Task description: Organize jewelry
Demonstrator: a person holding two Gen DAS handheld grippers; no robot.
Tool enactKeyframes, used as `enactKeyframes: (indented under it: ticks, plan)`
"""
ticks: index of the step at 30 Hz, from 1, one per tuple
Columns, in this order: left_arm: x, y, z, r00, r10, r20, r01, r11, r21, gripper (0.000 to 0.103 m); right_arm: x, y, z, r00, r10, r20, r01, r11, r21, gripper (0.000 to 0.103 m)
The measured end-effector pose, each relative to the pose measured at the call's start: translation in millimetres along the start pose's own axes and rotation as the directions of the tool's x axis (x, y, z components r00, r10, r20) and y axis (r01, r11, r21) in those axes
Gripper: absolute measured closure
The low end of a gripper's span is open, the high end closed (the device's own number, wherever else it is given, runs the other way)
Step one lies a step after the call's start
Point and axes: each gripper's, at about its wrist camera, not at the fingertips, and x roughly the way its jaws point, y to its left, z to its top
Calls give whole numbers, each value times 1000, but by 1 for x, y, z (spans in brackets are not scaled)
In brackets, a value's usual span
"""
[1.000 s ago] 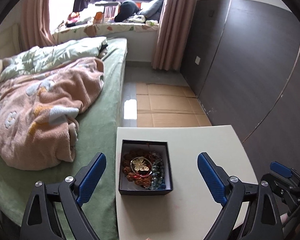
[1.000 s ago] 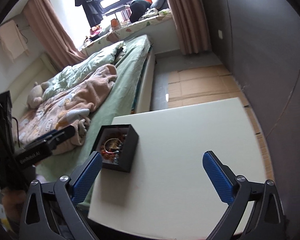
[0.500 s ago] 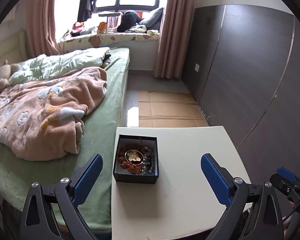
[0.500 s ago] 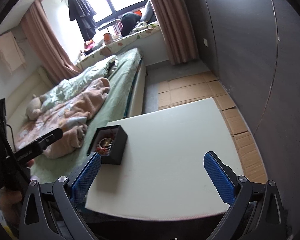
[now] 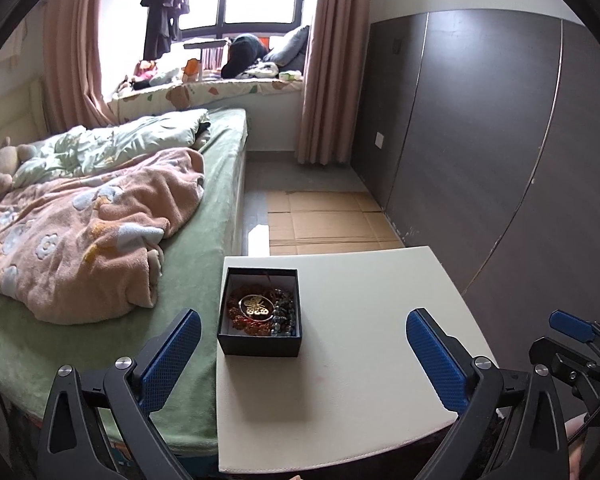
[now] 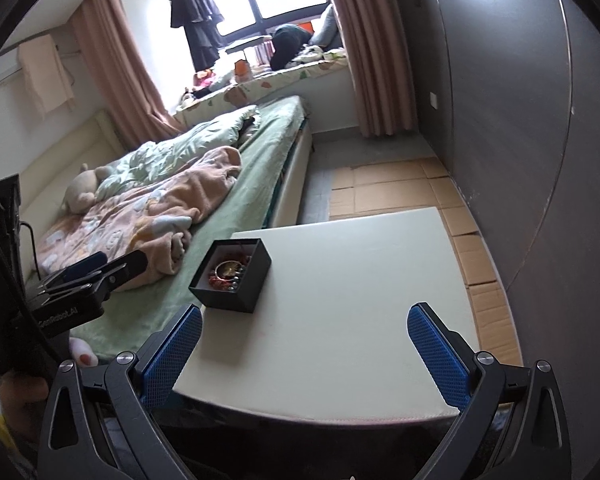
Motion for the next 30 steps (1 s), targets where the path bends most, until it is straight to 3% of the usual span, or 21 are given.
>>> enactKeyframes:
  ticks: [30]
  plan:
    - [-9, -13, -3, 1000, -17, 19, 16, 999, 38, 0, 8, 6, -6, 1000, 8, -11, -8, 1000, -12, 0]
